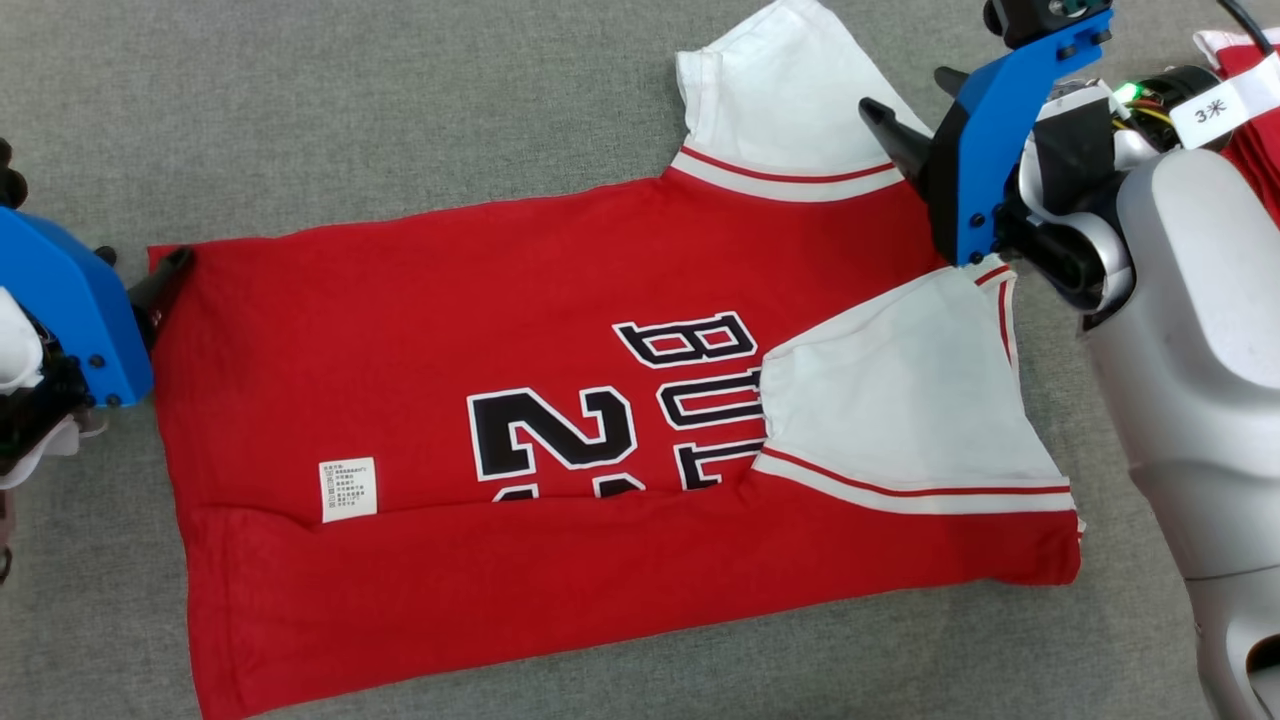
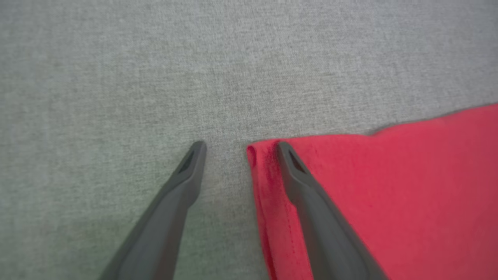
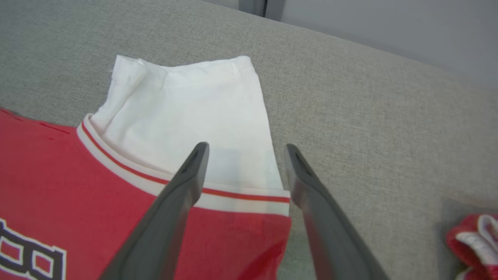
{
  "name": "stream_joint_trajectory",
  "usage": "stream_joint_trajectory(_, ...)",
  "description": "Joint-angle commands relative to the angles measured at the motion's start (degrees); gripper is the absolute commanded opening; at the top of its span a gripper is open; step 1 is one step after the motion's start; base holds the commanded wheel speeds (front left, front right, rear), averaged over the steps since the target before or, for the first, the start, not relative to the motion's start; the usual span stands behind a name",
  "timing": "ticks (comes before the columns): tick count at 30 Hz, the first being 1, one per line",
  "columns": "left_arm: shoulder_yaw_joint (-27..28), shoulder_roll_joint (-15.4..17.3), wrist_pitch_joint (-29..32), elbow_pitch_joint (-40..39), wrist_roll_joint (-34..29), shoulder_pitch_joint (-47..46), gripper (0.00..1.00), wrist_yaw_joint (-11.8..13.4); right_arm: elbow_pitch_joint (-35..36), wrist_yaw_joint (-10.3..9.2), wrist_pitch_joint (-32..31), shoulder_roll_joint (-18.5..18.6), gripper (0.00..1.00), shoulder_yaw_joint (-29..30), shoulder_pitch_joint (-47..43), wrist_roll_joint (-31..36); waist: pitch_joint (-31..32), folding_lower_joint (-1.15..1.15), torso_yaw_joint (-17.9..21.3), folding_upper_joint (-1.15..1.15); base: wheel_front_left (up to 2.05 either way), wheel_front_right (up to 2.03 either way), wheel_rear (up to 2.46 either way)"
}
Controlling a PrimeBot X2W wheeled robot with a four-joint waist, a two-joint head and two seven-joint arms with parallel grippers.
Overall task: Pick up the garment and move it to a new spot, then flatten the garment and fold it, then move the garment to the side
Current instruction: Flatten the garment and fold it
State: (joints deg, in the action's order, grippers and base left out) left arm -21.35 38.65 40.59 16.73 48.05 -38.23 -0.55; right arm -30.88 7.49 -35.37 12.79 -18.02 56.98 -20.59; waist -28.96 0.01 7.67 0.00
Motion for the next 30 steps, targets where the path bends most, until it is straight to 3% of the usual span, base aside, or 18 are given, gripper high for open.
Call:
stream_joint_trajectory(1,-0.85,-1.24,0.40,1.19,0.62,0.26,1.00,-0.47,-0.78,0.01,0.57,0.40,1.00,0.05,1.25,-0.42,-0.12,-0.01,-0.08,0.00,0.00,0.00,0.00)
stream_joint_trajectory(3,-1.77,-1.88,1.62,1.55,1.47,0.75,1.00,-1.31,-1.92,0.01,1.11,0.57,1.00,0.20,1.74,-0.74,-0.19,-0.01,-0.30,0.00,0.00,0.00,0.00)
stream_joint_trajectory(4,-1.98,-2.40,2.49,1.76,2.31,1.09,0.62,-1.45,-2.43,0.01,1.32,0.72,1.00,0.26,2.02,-0.87,-0.21,-0.01,-0.47,0.00,0.00,0.00,0.00)
stream_joint_trajectory(5,-2.27,-2.77,3.42,1.80,2.83,1.34,0.17,-1.67,-2.89,0.01,1.38,0.90,1.00,0.32,2.31,-0.98,-0.28,-0.01,-0.72,0.00,0.00,0.00,0.00)
stream_joint_trajectory(6,-2.48,-3.06,4.22,1.77,3.21,1.48,0.00,-1.43,-3.39,0.01,1.51,1.12,1.00,0.51,2.63,-0.98,-0.40,-0.01,-1.02,0.00,0.00,0.00,0.00)
stream_joint_trajectory(12,-3.23,-4.96,0.80,-1.63,2.01,1.03,0.00,-2.33,-6.56,0.02,0.67,2.88,1.00,2.39,5.50,0.14,-1.76,-0.01,-4.58,0.00,0.00,0.00,0.00)
stream_joint_trajectory(18,-5.34,-8.67,-4.75,-5.01,0.08,-0.13,0.00,-4.14,-10.46,0.01,0.64,5.57,1.00,5.82,9.15,4.46,-3.88,-0.01,-11.12,0.00,0.00,0.00,0.00)
stream_joint_trajectory(27,-7.61,-12.37,-9.43,-3.13,0.29,-0.81,0.00,-5.69,-15.32,0.02,0.05,6.69,1.00,7.81,8.91,10.35,-4.82,-0.01,-16.33,0.00,0.00,0.00,0.00)
stream_joint_trajectory(28,-7.72,-12.57,-9.98,-2.77,0.35,-0.87,0.00,-5.73,-15.93,0.02,-0.14,6.53,0.38,7.85,8.49,10.57,-4.78,-0.01,-16.41,0.00,0.00,0.00,0.00)
stream_joint_trajectory(29,-7.64,-12.65,-10.74,-2.37,0.25,-0.93,0.00,-5.76,-16.20,0.02,-0.08,6.22,0.00,7.76,8.10,10.78,-4.69,-0.01,-16.38,0.00,0.00,0.00,0.00)
stream_joint_trajectory(30,-7.50,-12.66,-11.38,-1.96,0.15,-0.93,0.00,-5.83,-16.38,0.02,-0.18,5.91,0.00,7.65,7.70,10.73,-4.54,-0.01,-16.22,0.00,0.00,0.00,0.00)
